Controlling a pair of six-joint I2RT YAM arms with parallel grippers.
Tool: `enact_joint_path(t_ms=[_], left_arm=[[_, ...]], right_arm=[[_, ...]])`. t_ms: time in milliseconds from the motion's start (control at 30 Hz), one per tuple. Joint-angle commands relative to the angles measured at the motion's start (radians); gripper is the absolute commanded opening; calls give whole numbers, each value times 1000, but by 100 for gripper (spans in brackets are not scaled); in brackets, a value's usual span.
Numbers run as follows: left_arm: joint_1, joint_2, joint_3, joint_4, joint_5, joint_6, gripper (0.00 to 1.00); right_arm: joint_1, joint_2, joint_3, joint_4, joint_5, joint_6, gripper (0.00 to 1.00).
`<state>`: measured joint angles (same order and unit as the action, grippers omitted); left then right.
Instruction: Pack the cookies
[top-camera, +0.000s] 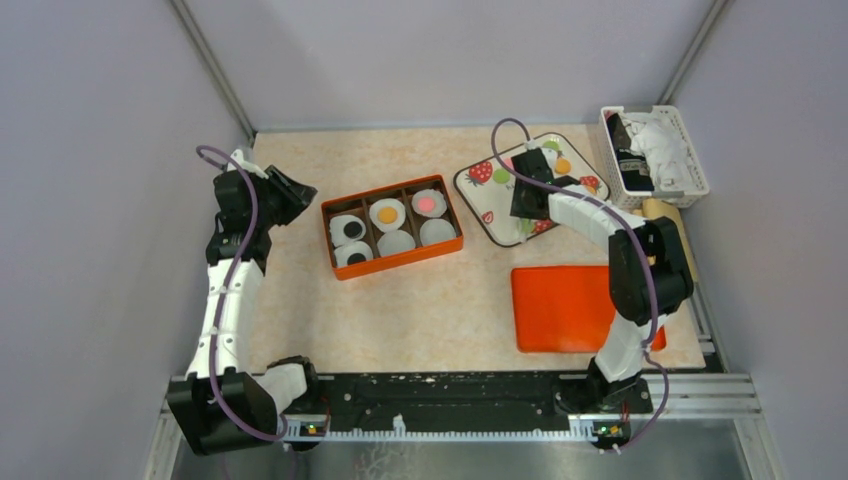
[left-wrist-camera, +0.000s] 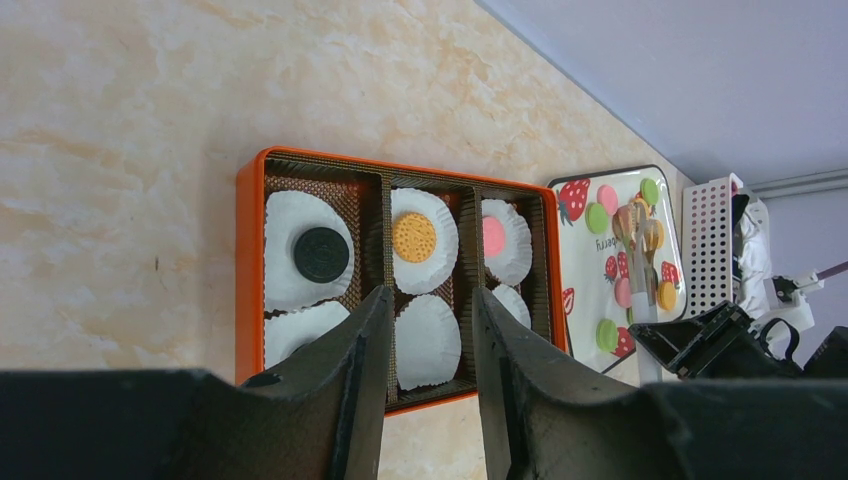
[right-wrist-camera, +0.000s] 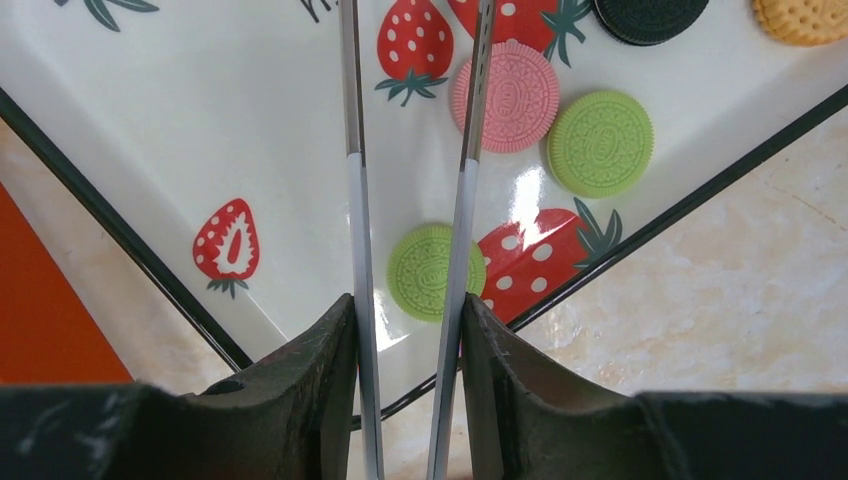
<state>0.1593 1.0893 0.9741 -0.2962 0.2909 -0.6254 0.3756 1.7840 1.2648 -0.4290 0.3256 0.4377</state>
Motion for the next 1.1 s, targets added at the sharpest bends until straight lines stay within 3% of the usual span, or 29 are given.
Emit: enact_joint_path(t_ms=[0,100,467,767,900,1067], left_arm=[[7,-8,-5,39,14,9,41],[7,-9,-7,39,15,7,41],[6,-12,3,36,16,4,40],[7,-15,15,24,22,-3,40],[6,-17,14,22,28,-10,40],[7,-25,12,14,24,-1,40]], right_arm=[[-9,-64,18,75,-29,-14,7],[-8,-126,-5,84,-48,-19,0],[78,-340,-64,23,-72,-43,0],[348,-461,-50,-69,-79,-50,0],[505,-437,-23,-75,-62,-41,0],[604,-358,-13,-25,-81,-28,0]])
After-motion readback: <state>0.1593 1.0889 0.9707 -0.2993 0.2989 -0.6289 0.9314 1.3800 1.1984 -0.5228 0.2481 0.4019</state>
